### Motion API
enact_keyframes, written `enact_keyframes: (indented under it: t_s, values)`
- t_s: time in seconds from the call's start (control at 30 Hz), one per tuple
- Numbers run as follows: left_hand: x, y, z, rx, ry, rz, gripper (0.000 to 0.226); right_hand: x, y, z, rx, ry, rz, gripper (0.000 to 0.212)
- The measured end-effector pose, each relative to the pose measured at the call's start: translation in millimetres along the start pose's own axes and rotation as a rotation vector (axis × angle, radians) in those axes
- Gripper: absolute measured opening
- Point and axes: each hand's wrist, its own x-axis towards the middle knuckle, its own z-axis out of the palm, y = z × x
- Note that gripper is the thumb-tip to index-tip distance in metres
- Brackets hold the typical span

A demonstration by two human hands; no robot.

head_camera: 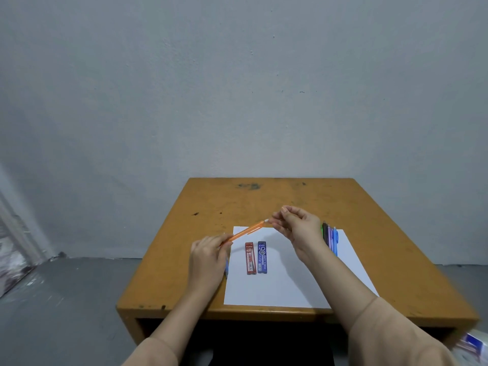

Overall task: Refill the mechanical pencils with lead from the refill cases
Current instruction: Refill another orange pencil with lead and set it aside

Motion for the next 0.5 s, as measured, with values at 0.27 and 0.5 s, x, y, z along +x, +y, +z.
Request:
enact_keyframes:
  t_s: [0.27, 0.5]
  values:
    - [-4.6, -11.8, -8.6, -0.057, 0.093, -0.189, 0.019, 30.9, 13.5, -4.1, -0.383, 0.079, -0.134, 0.007]
    - [-6.1, -10.8, -8.2, -0.063, 0.140, -0.196, 0.020, 53.0, 36.3, -8.7, -0.719, 0.048, -0.113, 0.009]
